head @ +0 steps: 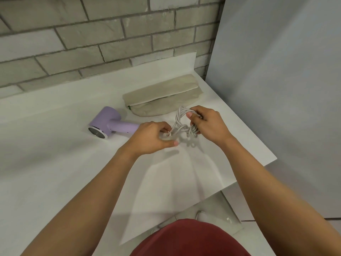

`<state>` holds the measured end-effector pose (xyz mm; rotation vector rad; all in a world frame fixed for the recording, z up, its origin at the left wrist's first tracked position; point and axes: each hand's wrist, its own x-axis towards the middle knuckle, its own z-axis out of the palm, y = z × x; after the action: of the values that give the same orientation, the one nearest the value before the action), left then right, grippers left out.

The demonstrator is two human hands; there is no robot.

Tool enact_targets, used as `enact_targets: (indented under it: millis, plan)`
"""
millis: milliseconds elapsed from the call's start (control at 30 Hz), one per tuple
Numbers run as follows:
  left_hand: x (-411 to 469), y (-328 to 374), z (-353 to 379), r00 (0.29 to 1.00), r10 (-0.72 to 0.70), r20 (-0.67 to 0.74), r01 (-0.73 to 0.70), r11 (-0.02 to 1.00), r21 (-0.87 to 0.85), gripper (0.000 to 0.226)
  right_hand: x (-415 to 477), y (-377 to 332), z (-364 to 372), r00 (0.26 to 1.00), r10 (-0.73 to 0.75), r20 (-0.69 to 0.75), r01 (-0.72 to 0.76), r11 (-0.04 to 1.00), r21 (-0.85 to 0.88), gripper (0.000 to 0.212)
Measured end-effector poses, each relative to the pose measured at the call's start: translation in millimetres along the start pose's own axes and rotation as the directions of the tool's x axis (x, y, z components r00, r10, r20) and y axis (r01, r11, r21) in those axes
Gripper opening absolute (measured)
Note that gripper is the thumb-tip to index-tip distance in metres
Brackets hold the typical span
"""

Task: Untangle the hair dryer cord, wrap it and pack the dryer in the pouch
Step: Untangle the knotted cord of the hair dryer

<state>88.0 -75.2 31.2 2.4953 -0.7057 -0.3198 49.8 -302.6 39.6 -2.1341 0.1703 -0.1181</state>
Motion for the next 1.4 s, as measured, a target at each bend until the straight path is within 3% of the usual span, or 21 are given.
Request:
enact_targets:
  millis: [67, 167, 400, 467, 633, 833, 1067, 1167, 1300, 1400]
  plan:
    - [2.7, -2.7, 6.4, 0.997, 0.07, -0.025, -0.066, 0.99, 0.126, 0.038, 2.7, -1.0, -0.3, 1.0, -0.012, 0.007, 0.012, 1.0, -0.007, 0.019]
    - [4.3, -5.0, 10.0, 0.993, 0.105, -0.061, -0.097, 0.987, 0.125, 0.025, 5.7, -2.3, -2.0, 0.999, -0.028, 0.026, 0.028, 0.999, -0.025, 0.019]
    - [2.6, 0.7, 15.9, 0.997, 0.061, -0.054, -0.057, 0.996, 0.073, 0.053, 10.6, -5.4, -3.3, 0.998, -0.041, 0.05, 0.045, 0.997, -0.066, 0.022]
    - [0.2, 4.5, 22.7, 0.984, 0.075, -0.159, -0.068, 0.997, 0.045, 0.051, 11.6, -5.7, -3.2, 0.998, -0.053, 0.042, 0.056, 0.996, -0.069, 0.023]
    - [-7.7, 13.7, 28.1, 0.887, 0.205, -0.414, -0.226, 0.974, -0.002, 0.009, 11.7, -1.4, -6.2, 0.998, -0.065, 0.019, 0.065, 0.997, -0.043, 0.022]
    - [-15.7, 12.6, 12.1, 0.884, 0.052, -0.465, -0.159, 0.968, -0.194, 0.018, 6.9, 4.7, -6.7, 0.997, -0.067, 0.046, 0.067, 0.998, 0.004, 0.017]
    - [-15.2, 1.1, 1.9, 0.906, -0.019, -0.422, -0.098, 0.962, -0.253, 0.009, 2.8, 5.5, -8.0, 0.999, -0.039, 0.012, 0.038, 0.996, 0.084, 0.019]
    - [-13.4, -1.8, -3.2, 0.917, -0.13, -0.376, -0.03, 0.92, -0.391, 0.007, 2.7, 5.1, -6.1, 1.0, -0.016, 0.004, 0.015, 0.983, 0.183, 0.02]
    - [-15.4, -11.2, -18.4, 0.973, -0.181, -0.145, 0.092, 0.874, -0.477, 0.006, 0.0, 5.7, -6.2, 0.998, 0.004, 0.061, -0.021, 0.959, 0.281, 0.018]
    - [-24.5, -21.5, -31.6, 0.992, -0.121, 0.025, 0.111, 0.786, -0.608, 0.026, -2.6, 10.5, -8.4, 0.996, 0.024, 0.081, -0.046, 0.959, 0.281, 0.018]
